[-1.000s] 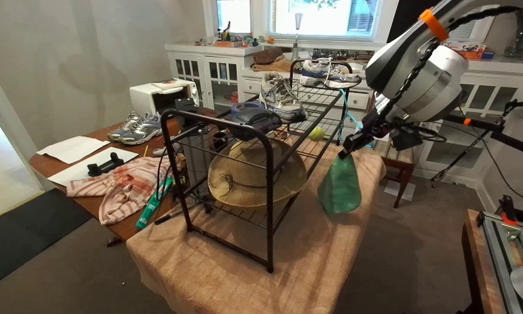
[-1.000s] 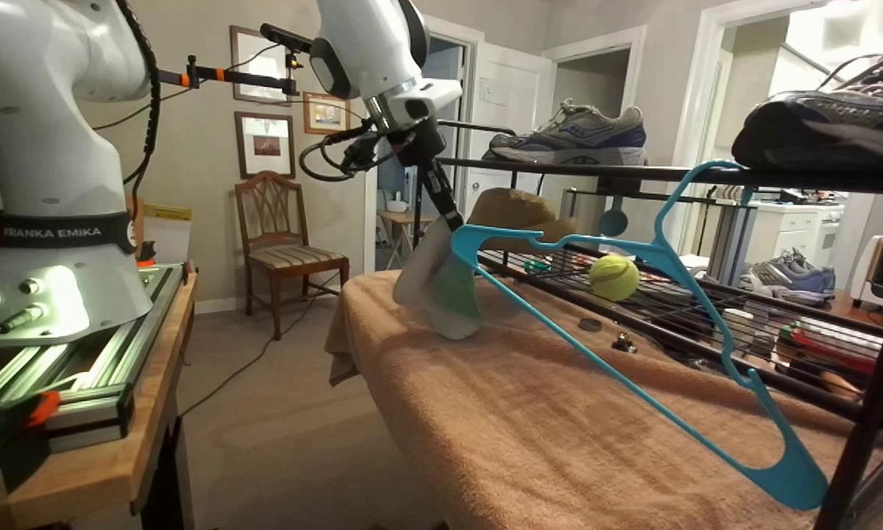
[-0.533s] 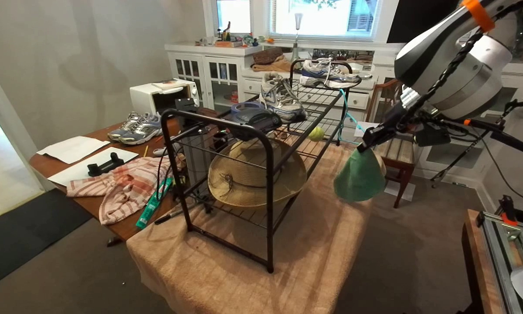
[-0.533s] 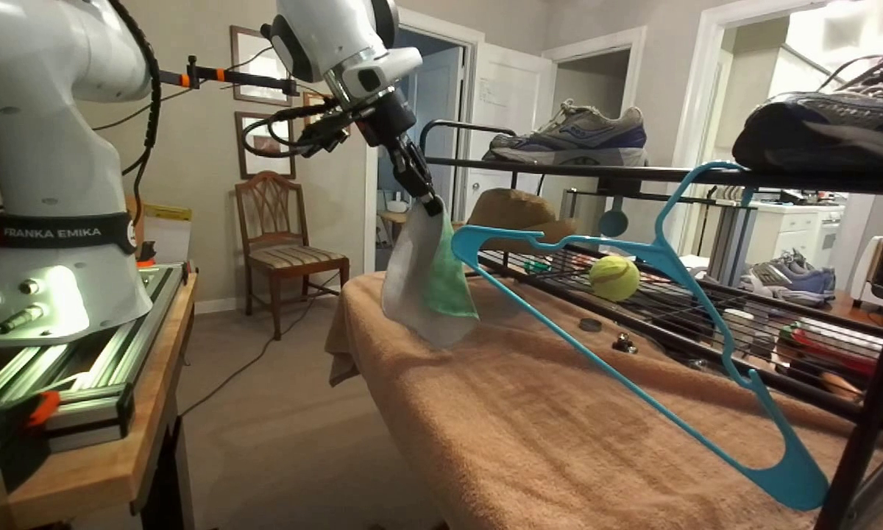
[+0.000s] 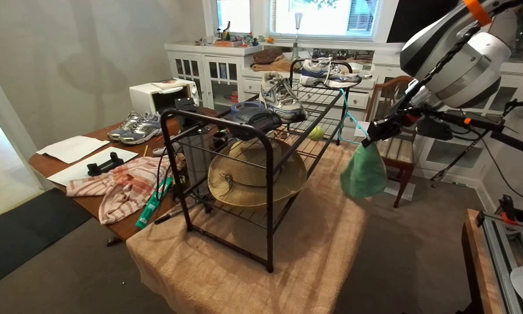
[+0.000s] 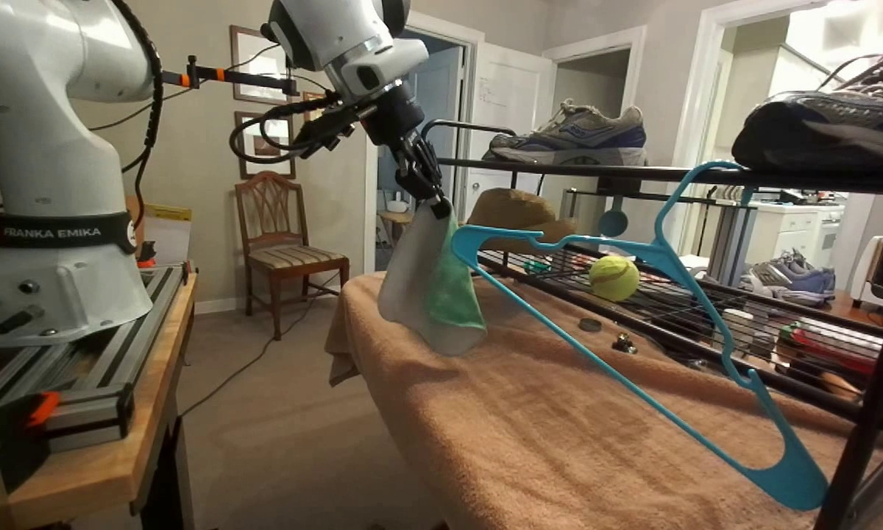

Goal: Move the green cloth to the right

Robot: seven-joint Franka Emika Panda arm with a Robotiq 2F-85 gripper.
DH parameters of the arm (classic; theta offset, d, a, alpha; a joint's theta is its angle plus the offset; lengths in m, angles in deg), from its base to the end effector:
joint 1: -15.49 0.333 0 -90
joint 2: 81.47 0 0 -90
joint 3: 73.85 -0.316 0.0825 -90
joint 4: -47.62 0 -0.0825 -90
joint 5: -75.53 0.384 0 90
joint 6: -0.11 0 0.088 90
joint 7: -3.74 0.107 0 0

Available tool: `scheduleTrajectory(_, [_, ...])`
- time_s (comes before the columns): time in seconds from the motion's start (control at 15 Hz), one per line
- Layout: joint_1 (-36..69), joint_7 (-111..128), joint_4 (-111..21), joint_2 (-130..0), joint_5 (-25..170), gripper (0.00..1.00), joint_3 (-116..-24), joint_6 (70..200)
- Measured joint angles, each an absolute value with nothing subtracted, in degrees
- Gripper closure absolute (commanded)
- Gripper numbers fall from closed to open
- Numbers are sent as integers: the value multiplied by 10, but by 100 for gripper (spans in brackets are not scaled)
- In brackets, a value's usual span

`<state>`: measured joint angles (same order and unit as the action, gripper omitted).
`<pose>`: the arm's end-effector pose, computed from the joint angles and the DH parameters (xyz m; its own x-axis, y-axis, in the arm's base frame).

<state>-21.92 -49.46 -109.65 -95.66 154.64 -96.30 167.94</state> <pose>0.3508 -0.1650 0.3099 0.6686 -0.5833 0.4612 -0.4941 -0.8120 -0.3106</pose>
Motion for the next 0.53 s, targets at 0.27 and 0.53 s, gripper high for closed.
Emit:
scheduleTrajectory(0.27, [-261, -438, -1094, -960, 1433, 99, -961, 1605])
scheduleTrajectory(0.53, [-330, -341, -1094, -989, 1249, 99, -966, 1454])
